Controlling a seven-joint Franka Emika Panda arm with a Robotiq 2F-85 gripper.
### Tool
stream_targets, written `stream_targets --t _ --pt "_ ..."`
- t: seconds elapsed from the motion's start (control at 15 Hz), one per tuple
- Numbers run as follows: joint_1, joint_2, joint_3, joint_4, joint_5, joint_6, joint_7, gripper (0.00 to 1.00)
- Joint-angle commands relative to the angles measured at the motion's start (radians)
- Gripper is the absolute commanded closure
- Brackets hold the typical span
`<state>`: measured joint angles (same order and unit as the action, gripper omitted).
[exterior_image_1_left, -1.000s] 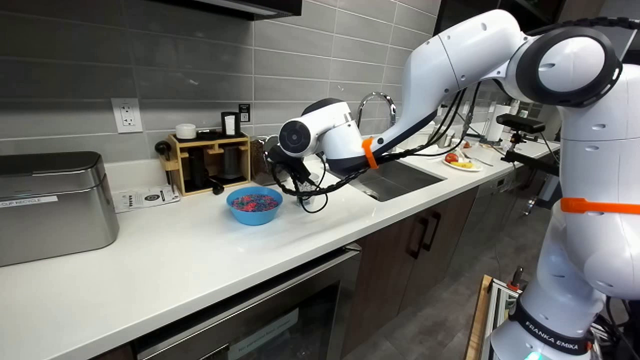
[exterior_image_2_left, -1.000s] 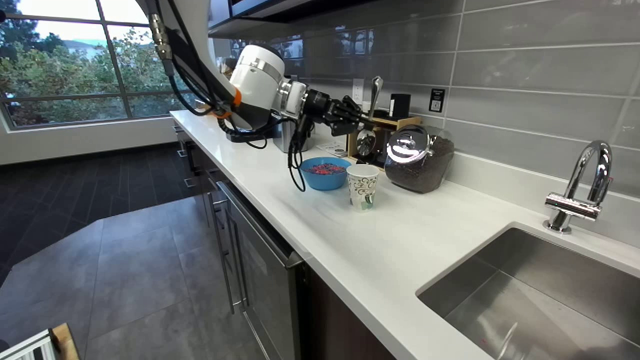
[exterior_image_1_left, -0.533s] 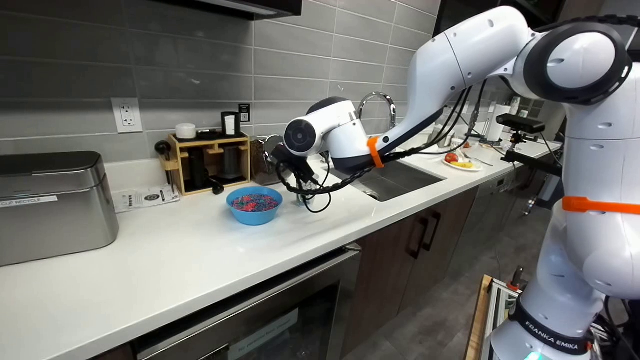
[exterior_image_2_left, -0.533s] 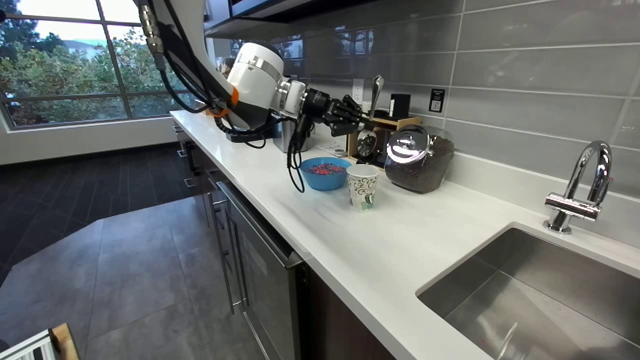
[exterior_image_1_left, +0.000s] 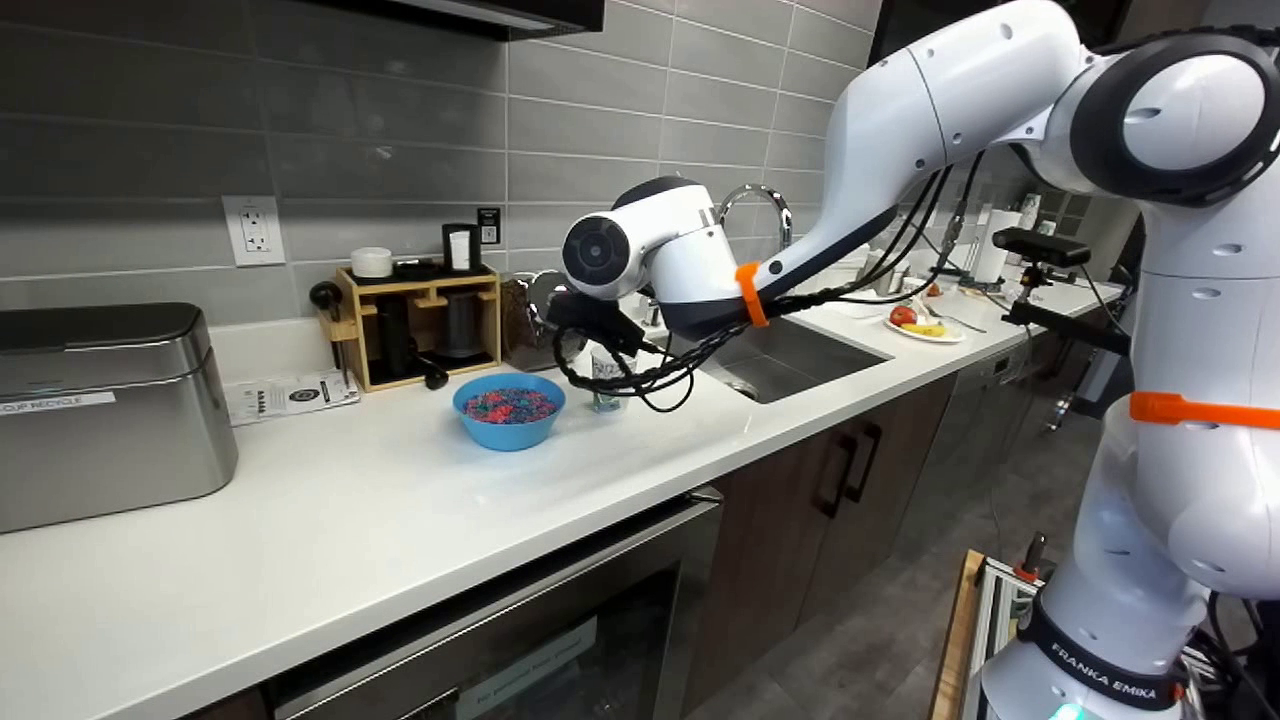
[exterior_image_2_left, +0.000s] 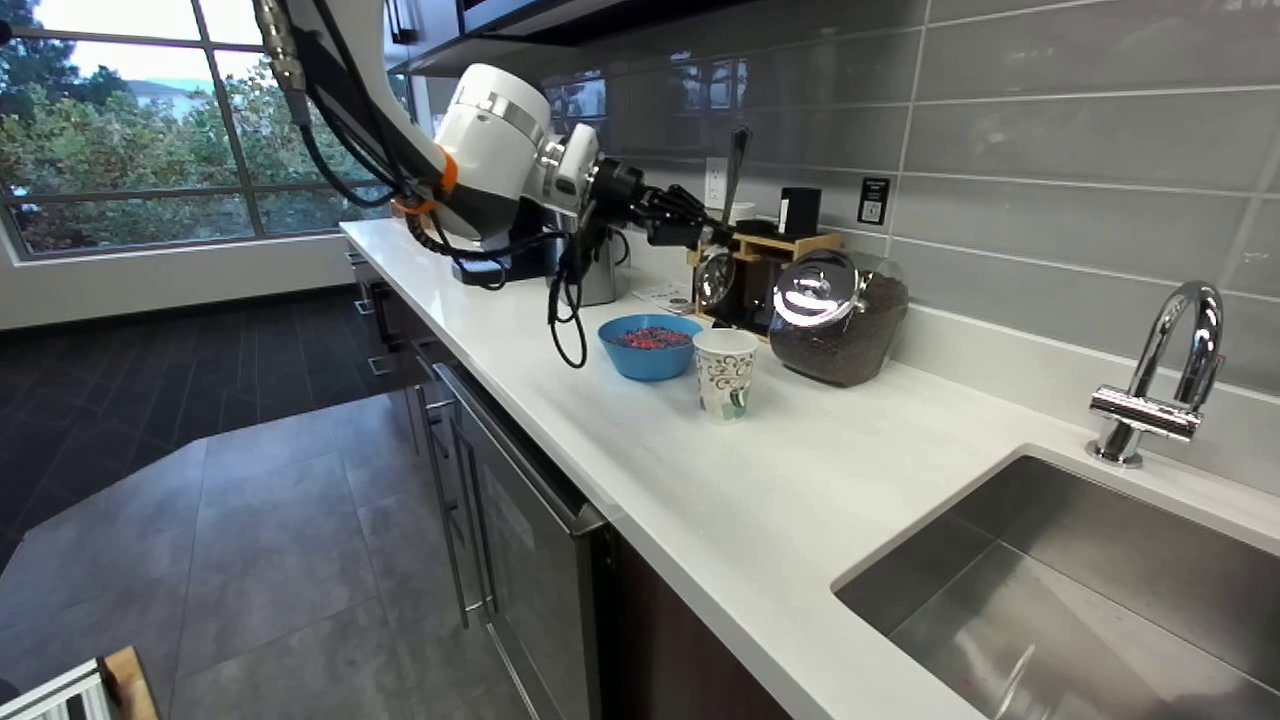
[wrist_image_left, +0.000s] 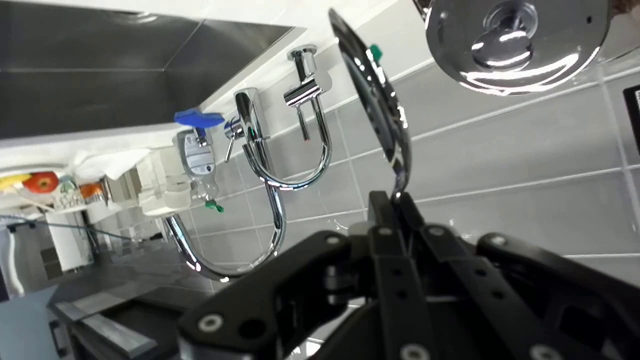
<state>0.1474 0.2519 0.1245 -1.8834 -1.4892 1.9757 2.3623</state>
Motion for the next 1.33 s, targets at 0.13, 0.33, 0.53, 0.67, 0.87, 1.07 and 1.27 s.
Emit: stream_targets --t 0.13,0.33,0.53,0.67,0.87,1.07,1.27 --pt "0.046 -0.026 0.037 0.042 0.073 -0.179 -0.376 0.99" --pt "0.07 0.0 0.057 0.078 0.059 -0.215 -0.553 0.99" --pt "0.093 0.038 0.074 0.119 0.036 -0.19 -0.718 0.99" --pt "0.105 0.076 0.082 0.16 0.026 -0.165 -0.824 0.99" --pt "0.124 0.148 0.094 0.245 0.031 -0.122 -0.99 0.99" --pt "0.15 0.207 0.095 0.318 -0.007 -0.049 -1.122 0.99" --pt "0.159 0.25 0.098 0.375 -0.044 0.083 -1.216 0.99"
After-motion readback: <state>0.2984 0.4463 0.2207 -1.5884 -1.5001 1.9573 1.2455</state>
